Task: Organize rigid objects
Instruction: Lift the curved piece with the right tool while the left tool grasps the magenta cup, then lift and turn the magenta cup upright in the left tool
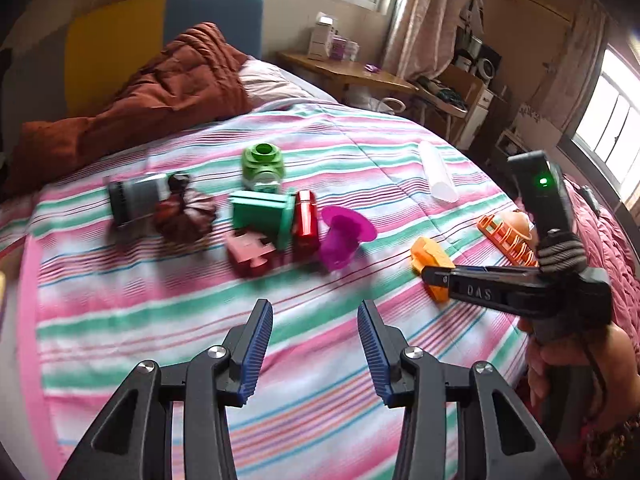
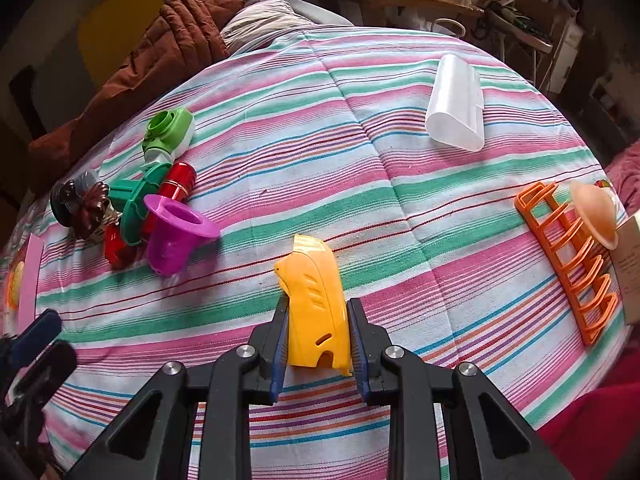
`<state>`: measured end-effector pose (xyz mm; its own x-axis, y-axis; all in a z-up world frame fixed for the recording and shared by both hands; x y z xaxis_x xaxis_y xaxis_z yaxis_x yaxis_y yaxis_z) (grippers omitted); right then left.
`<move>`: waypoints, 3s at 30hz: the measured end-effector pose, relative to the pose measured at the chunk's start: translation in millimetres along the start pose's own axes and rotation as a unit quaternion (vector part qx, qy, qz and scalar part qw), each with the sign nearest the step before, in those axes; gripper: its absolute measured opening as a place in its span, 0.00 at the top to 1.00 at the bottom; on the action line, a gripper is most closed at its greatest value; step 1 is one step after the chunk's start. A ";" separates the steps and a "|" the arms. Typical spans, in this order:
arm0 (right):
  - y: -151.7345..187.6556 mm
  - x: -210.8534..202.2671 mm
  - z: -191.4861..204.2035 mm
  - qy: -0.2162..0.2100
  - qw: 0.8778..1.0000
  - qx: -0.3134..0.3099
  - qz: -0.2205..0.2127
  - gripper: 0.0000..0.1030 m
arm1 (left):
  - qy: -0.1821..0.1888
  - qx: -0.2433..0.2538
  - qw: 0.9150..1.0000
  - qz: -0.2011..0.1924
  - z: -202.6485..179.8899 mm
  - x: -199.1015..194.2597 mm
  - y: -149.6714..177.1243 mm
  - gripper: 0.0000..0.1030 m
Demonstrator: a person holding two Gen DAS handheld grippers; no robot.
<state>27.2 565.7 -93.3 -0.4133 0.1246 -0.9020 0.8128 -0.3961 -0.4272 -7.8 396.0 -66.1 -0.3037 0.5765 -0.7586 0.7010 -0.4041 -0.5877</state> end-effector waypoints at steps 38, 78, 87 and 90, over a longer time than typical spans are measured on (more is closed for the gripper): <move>-3.2 1.9 -2.6 -0.036 0.999 0.018 0.011 0.73 | -0.030 -0.007 0.998 0.059 8.0 21.5 2.0 0.71; -2.1 2.4 3.4 -0.041 0.999 0.007 0.015 0.73 | 0.049 -0.219 0.971 0.079 78.9 13.9 -4.3 0.79; -1.7 2.0 2.0 -0.041 0.999 0.006 0.015 0.73 | 0.048 -0.273 0.959 0.049 114.6 0.7 -0.8 0.80; -1.4 2.0 1.8 -0.041 0.999 0.006 0.014 0.73 | 0.076 -0.220 0.972 0.035 80.9 -8.3 4.4 0.69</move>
<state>24.5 564.9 -94.4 -0.4226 0.0392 -0.9055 0.8202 -0.4085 -0.4005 -54.4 331.9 -85.2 -0.1694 0.6706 -0.7222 0.9346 -0.1233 -0.3337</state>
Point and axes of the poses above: each gripper's, at about its wrist camera, not at the fingertips, and x roughly the way its jaws point, z to its left, y to its underside, the point moved 6 cm from there along x, roughly the way its jaws point, and after that the axes turned 8 degrees about -x, right-handed, at the moved point
